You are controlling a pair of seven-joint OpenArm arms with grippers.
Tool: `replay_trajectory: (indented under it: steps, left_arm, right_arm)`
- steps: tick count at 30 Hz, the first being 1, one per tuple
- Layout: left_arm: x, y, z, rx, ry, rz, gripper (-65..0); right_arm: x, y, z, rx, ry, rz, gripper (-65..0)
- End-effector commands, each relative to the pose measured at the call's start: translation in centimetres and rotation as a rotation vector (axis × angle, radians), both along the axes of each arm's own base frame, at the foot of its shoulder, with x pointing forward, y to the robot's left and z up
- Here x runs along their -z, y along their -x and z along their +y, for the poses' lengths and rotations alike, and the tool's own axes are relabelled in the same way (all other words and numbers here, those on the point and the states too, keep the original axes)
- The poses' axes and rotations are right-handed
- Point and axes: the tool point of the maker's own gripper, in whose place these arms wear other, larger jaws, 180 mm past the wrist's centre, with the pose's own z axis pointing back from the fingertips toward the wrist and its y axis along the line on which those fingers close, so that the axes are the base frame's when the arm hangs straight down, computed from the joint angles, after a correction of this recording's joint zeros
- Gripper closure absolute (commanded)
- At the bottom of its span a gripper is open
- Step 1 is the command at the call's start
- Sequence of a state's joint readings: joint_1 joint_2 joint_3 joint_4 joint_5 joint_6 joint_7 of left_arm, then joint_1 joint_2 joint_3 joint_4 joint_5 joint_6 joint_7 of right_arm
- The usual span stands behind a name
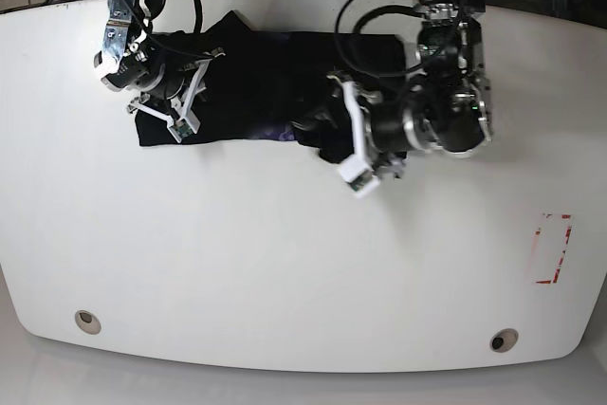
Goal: Layout the t-shirt on the table in an organized manner, then fold the t-shirt properly
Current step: 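Fold the grasped end with the left gripper toward the shirt's middle, then release and move the left gripper back to the folded end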
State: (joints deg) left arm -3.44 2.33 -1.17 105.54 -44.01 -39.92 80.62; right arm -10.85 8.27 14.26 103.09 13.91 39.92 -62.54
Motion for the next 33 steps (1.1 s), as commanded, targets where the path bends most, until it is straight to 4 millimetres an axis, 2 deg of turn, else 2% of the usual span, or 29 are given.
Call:
replay_trajectory:
  steps: [1,5,8,10,13,16,23,33]
  left_arm:
    - [-0.5,-1.4,2.9,-0.064,-0.017,-0.030,-36.9]
    - [1.0,-2.4,8.3,-0.196,-0.059,0.016,-36.9]
    - [2.8,-2.5,11.4,-0.280,-0.064,0.085,-36.9]
    - [4.3,-2.3,13.0,-0.323,-0.059,0.143,-36.9]
    - [6.2,-1.9,14.1,-0.360,-0.042,0.221,-36.9]
    - [7.6,-1.5,14.3,-0.373,-0.023,0.279,-36.9]
    - [8.5,-1.7,13.9,-0.382,0.009,0.314,-36.9]
    - [8.0,-2.2,10.6,-0.287,0.011,0.297,-36.9]
  right_arm:
    - [-1.0,-0.9,0.2,-0.003,-0.015,-0.045,-12.4]
    - [-0.9,-0.8,0.2,-0.003,-0.015,-0.043,-12.4]
    - [-0.9,-0.8,0.2,-0.003,-0.017,-0.043,-12.4]
    - [-0.9,-0.8,0.3,-0.003,-0.018,-0.043,-12.4]
    - [-0.9,-0.8,0.4,-0.002,-0.022,-0.043,-12.4]
    - [-0.9,-0.8,0.8,0.001,-0.033,-0.043,-12.4]
    - [-0.9,-0.8,1.1,0.002,-0.041,-0.042,-12.4]
    - [-0.9,-0.8,1.1,0.002,-0.041,-0.042,-12.4]
